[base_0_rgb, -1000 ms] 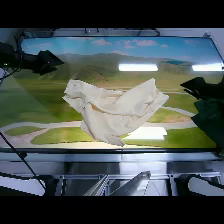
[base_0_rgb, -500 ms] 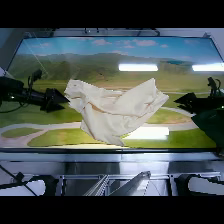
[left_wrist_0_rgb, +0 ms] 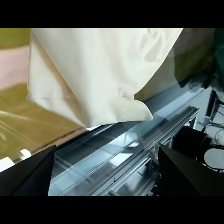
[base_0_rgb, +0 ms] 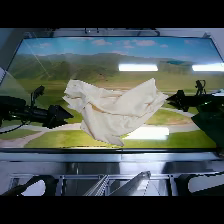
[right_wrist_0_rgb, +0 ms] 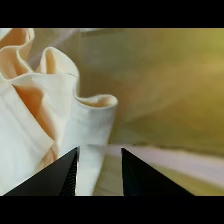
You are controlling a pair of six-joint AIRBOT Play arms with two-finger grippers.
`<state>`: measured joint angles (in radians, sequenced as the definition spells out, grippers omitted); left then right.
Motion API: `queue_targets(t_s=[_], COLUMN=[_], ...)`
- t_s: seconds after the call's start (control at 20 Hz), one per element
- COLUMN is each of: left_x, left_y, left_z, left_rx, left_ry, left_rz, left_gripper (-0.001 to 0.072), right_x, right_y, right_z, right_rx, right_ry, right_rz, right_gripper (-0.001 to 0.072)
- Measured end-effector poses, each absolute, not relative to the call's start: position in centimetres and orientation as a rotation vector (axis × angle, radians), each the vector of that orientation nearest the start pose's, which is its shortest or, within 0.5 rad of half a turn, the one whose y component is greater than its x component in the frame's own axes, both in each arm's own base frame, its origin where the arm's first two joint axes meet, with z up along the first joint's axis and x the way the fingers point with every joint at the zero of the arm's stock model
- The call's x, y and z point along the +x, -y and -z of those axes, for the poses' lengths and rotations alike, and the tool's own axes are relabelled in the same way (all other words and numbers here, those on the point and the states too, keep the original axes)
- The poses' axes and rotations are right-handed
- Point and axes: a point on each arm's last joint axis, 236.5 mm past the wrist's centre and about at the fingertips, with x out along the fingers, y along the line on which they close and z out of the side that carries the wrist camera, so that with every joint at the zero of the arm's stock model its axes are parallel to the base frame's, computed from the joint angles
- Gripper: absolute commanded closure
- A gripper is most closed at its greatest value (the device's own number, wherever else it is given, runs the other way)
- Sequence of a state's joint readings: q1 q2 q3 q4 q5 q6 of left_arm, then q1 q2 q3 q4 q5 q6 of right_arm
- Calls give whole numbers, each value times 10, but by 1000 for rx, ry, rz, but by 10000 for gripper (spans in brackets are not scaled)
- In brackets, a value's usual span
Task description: Fold the shirts.
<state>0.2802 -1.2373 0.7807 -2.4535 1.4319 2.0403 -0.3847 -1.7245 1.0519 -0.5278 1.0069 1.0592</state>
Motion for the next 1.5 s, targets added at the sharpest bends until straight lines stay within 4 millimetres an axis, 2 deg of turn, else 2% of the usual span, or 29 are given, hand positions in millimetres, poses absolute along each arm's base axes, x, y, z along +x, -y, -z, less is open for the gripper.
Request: queue_targets(t_s=[0.05, 0.1, 0.25, 0.3, 0.35, 0.4, 0.65, 0.8, 1.0, 1.15, 1.2, 1.25, 1.3, 1.35, 1.4, 1.45, 1.5], left_x=[280, 280, 280, 280, 279, 280, 287, 294, 306, 309, 307, 304, 299, 294, 289, 282, 277], left_y=[107, 106, 99, 95, 92, 88, 79, 85, 113, 143, 152, 159, 163, 166, 167, 169, 169], left_z=[7, 8, 17, 21, 25, 28, 41, 64, 95, 105, 108, 112, 118, 121, 124, 124, 123], left_rx=[-757, -752, -711, -698, -687, -675, -656, -653, -639, -632, -626, -621, -608, -602, -599, -601, -608], left_ry=[-1413, -1409, -1410, -1414, -1425, -1426, -1426, -1456, -1513, -1576, -1603, -1628, -1656, -1681, -1700, -1722, -1736], left_rz=[620, 612, 571, 550, 531, 509, 430, 394, 415, 489, 513, 533, 545, 556, 562, 579, 594], left_gripper=[0, 0, 0, 0, 1, 1, 17, 17, 19, 21, 89, 291, 412, 423, 374, 231, 16], right_x=[440, 443, 449, 451, 452, 451, 453, 452, 447, 443, 442, 441, 440, 440, 439, 440, 442], right_y=[-15, -21, -36, -38, -40, -42, -46, -47, -52, -56, -56, -57, -57, -57, -55, -53, -50], right_z=[109, 112, 118, 119, 120, 123, 123, 123, 121, 119, 119, 118, 116, 115, 113, 109, 103], right_rx=[971, 973, 976, 974, 970, 966, 962, 960, 966, 962, 960, 958, 956, 951, 942, 940, 945], right_ry=[-1181, -1191, -1215, -1219, -1222, -1228, -1233, -1236, -1256, -1270, -1272, -1276, -1276, -1275, -1275, -1266, -1249], right_rz=[-247, -251, -258, -260, -259, -257, -262, -267, -293, -316, -321, -328, -332, -335, -337, -337, -337], right_gripper=[393, 433, 441, 518, 664, 691, 692, 692, 692, 692, 692, 692, 692, 692, 692, 692, 692])
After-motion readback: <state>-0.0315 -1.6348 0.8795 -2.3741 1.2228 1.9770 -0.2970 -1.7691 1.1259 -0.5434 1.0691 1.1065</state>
